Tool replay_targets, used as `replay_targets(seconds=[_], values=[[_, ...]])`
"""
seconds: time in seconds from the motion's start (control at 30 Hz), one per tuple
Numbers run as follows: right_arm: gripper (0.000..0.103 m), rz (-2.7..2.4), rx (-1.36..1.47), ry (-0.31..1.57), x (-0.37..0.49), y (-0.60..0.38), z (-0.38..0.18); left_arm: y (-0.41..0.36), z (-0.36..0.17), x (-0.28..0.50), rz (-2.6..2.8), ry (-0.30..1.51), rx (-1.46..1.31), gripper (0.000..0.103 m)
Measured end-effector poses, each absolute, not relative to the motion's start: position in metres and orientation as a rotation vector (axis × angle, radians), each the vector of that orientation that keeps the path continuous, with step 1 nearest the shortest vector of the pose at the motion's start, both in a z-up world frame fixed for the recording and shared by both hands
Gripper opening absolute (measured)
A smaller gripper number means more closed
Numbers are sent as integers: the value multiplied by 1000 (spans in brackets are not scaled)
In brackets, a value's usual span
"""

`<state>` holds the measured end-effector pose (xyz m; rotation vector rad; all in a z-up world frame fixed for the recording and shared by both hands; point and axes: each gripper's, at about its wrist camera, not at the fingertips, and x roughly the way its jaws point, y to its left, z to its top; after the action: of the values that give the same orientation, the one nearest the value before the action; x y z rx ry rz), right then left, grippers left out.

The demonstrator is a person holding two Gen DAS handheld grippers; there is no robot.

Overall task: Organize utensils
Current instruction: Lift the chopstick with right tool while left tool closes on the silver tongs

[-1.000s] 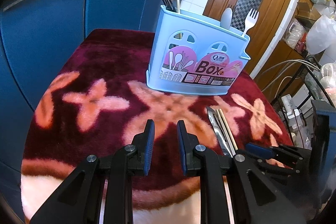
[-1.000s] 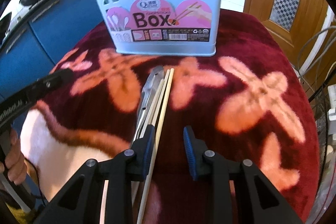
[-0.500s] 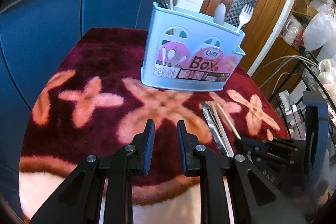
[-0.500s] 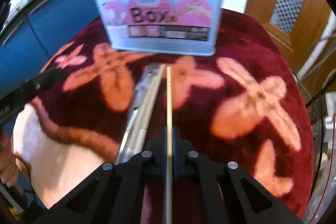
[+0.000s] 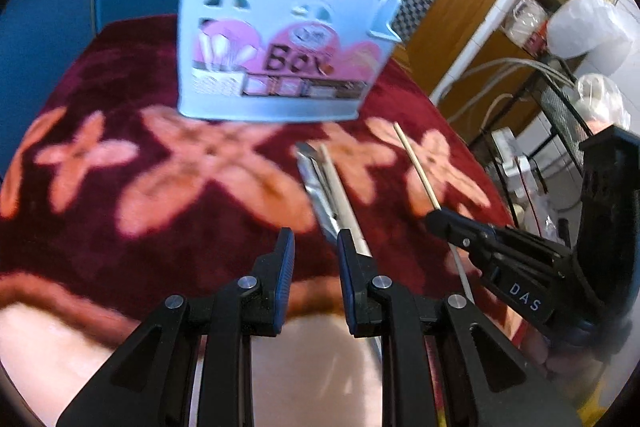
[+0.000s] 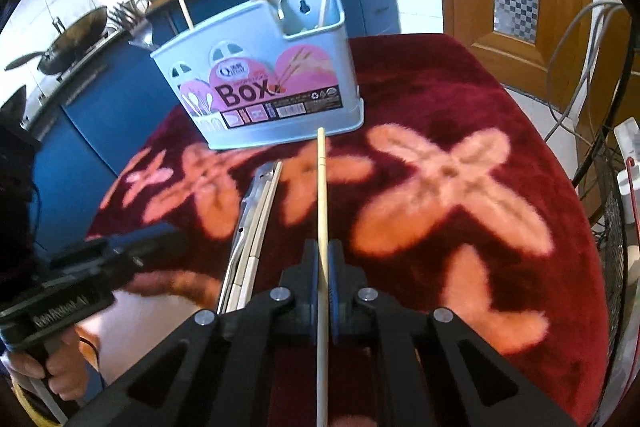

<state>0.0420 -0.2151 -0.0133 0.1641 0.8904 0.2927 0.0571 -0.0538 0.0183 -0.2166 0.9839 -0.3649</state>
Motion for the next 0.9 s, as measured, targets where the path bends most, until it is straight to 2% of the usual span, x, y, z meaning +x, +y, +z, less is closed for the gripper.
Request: replay_targets(seconds=[0.53,0.9], values=[[6,323,250,848,33,-234,-16,-90,-2,59,-328,1062,-124,22],[6,335,269,848,34,-238,-20,-90,-3,93,-306,1087,-128,24]])
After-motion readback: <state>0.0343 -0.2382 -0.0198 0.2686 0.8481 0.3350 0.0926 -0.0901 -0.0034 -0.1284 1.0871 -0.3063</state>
